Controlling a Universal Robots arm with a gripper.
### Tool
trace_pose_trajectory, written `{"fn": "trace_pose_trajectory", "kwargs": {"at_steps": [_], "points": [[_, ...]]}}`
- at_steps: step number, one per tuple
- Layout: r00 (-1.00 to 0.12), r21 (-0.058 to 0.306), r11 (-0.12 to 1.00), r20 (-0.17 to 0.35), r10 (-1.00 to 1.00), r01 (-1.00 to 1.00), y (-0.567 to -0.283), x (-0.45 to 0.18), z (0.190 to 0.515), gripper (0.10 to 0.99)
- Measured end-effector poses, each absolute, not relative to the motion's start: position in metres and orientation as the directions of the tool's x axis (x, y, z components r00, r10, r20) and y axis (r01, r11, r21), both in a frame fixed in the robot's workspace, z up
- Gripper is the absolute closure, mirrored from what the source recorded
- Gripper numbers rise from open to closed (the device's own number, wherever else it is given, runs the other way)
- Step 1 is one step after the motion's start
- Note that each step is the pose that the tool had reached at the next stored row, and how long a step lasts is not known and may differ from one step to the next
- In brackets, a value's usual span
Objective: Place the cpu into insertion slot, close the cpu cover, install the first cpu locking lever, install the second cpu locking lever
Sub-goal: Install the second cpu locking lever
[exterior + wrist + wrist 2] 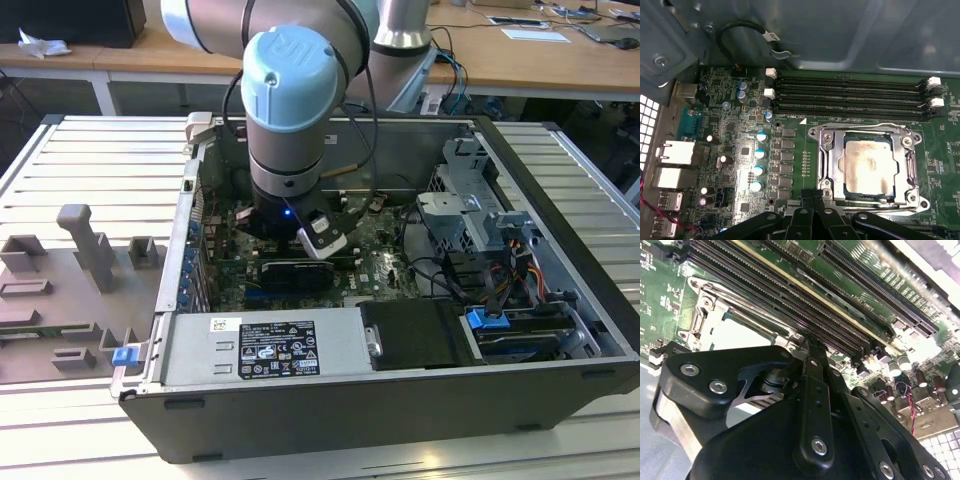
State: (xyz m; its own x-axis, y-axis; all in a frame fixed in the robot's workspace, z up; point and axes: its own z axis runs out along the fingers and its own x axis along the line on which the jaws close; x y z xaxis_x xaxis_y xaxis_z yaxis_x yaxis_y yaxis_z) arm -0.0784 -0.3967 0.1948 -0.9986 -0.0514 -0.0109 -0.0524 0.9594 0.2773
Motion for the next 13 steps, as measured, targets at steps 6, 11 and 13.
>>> {"fn": "trace_pose_trajectory", "kwargs": {"at_steps": [6,11,13], "points": [[-0.999,0.277,0.959,-0.011,-0.051,-0.052,-0.396,-0.079,0.203,0.98],[-0.999,0.277,0.959,-0.011,-0.051,-0.052,-0.396,-0.079,0.211,0.98],[-0.999,0.277,0.959,-0.011,-0.051,-0.052,-0.396,-0.079,0.216,0.98]]}}
